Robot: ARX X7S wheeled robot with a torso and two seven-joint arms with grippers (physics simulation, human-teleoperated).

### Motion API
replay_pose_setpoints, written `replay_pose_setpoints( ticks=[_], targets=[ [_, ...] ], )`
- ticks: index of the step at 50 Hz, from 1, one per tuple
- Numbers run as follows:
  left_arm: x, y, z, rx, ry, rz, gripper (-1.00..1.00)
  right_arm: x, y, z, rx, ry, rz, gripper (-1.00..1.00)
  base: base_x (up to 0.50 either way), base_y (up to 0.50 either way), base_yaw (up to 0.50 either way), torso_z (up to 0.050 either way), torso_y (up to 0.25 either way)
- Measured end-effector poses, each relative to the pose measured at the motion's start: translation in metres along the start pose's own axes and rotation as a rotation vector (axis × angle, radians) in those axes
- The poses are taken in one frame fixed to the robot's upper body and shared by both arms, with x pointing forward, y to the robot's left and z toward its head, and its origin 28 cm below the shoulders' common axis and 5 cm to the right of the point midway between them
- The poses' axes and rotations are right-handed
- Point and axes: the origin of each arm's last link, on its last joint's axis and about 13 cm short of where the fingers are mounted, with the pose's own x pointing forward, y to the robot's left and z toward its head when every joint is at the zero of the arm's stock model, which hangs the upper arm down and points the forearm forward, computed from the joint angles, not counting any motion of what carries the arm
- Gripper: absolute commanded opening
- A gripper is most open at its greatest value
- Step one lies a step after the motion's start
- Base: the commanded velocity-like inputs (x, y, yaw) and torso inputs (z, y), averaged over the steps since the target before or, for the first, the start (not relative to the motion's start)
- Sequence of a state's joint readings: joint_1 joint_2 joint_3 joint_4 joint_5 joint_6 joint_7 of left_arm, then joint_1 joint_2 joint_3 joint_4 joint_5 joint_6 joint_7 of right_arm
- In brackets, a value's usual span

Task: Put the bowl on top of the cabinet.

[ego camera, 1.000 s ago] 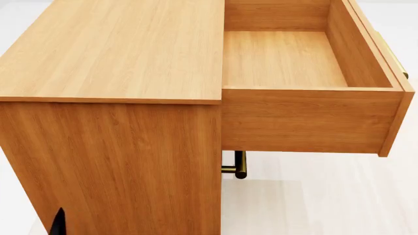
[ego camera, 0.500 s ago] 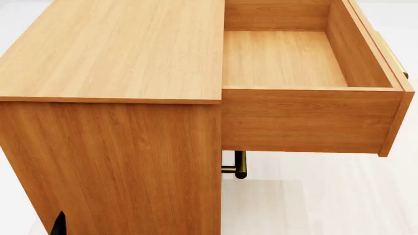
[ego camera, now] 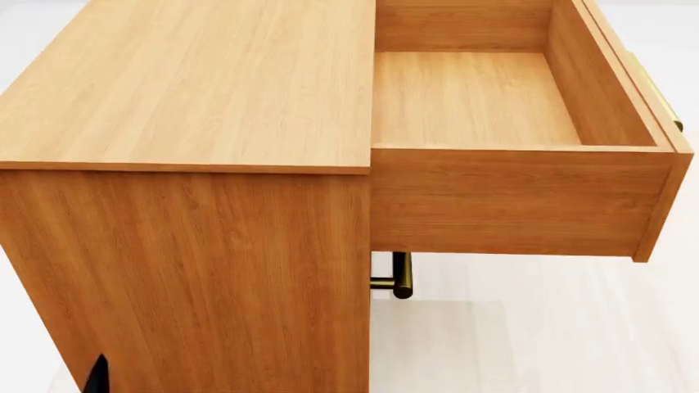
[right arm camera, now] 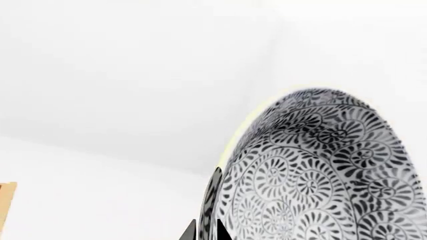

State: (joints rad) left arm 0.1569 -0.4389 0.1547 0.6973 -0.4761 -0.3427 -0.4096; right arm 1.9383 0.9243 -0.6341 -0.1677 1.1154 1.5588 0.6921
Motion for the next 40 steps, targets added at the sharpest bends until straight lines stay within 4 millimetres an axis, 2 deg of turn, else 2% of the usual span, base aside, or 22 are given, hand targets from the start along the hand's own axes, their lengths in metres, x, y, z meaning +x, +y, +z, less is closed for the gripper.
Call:
replay_pose_setpoints(
  ticks=[12,31,40],
  targets=[
    [-0.002,0.0,-0.001,-0.003,0.002,0.0,1.0,-0.007,0.011,0.04,-0.04,-0.096,0.061,-1.0,0.0,0.0,0.0,0.0,0.0],
    [-0.004,-0.001,-0.001,0.002,0.001,-0.003,1.0,-0.022,0.024,0.088,-0.091,-0.22,0.142,-1.0,0.0,0.0,0.0,0.0,0.001],
    [-0.004,-0.001,-0.002,0.004,0.002,-0.004,1.0,-0.022,0.031,0.118,-0.113,-0.271,0.183,-1.0,0.0,0.0,0.0,0.0,0.001]
  ],
)
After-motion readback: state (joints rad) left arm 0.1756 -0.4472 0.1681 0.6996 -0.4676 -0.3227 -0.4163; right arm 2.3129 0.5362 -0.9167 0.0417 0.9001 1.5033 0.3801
